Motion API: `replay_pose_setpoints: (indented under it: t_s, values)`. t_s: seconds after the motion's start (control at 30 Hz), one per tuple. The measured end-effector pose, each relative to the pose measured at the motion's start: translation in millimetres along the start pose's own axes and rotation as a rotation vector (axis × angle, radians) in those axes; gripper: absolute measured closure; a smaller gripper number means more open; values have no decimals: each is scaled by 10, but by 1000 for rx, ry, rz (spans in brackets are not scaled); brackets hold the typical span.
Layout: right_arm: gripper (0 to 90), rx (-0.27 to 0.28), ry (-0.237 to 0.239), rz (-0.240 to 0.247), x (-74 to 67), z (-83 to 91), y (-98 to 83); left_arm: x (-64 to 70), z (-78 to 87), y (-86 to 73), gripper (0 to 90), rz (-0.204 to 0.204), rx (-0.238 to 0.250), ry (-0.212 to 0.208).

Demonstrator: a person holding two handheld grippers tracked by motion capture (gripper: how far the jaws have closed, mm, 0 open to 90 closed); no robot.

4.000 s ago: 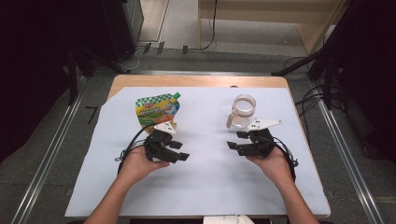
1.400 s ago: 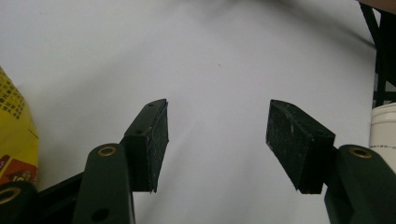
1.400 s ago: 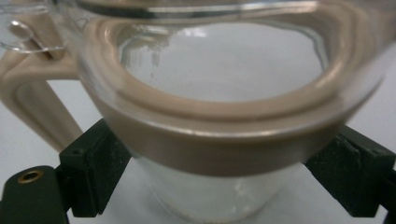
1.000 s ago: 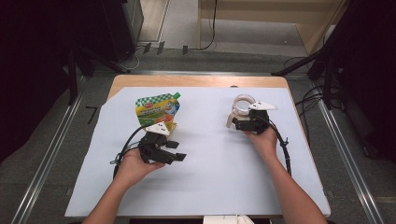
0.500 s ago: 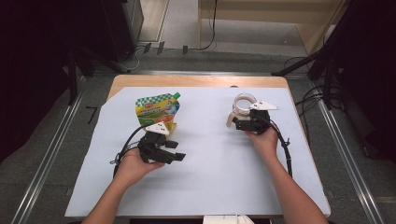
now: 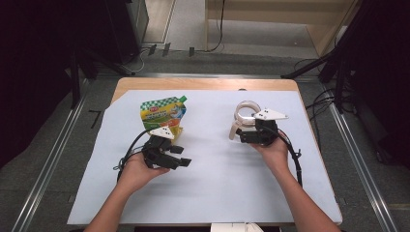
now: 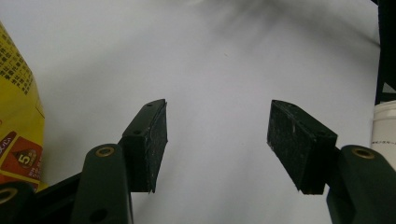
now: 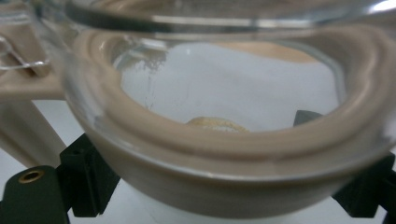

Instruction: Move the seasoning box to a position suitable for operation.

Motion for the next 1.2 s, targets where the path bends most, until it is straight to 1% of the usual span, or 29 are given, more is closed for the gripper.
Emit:
replay_pose_setpoints:
  t_s: [0.17, 0.23, 0.33, 0.43, 0.63, 0.73, 0.93, 1.0, 1.03, 1.17, 1.2]
  values:
    - [120, -14, 32, 9, -183, 20, -42, 0, 13, 1, 388, -3, 3, -1]
    - [120, -32, 50, 14, -274, 30, -71, -1, 17, 1, 388, -3, 3, -1]
    - [120, -41, 71, 30, -415, 43, -102, 0, 25, 1, 390, -5, 5, -8]
    - [120, -53, 96, 45, -542, 52, -128, 1, 38, 1, 391, -7, 4, -7]
    - [120, -56, 142, 57, -759, 80, -177, -5, 57, 15, 395, -1, 21, -13]
    - [120, -66, 169, 72, -885, 54, -214, 1, 54, 16, 396, -6, 15, -10]
    - [120, -98, 218, 97, -1075, -31, -279, 10, 44, 20, 397, -10, 16, -11]
    - [120, -101, 234, 103, -1126, -70, -302, 7, 45, 20, 397, -8, 16, -13]
    - [120, -111, 239, 100, -1151, -85, -321, 7, 46, 20, 397, -7, 17, -14]
    - [119, -140, 261, 112, -1229, -147, -393, 9, 55, 24, 397, -7, 23, -9]
    - [120, -134, 255, 126, -1245, -151, -407, 10, 56, 25, 397, -8, 23, -10]
Point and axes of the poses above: each handheld gripper's, and its own axes: z roughly backward along the jaws, y roughly out of its top, x roughly to its right, the point moved 5 cm from there along -z, roughly forward along the jaws, and after that the axes turned 5 degrees about y, right-handed, at the moved point
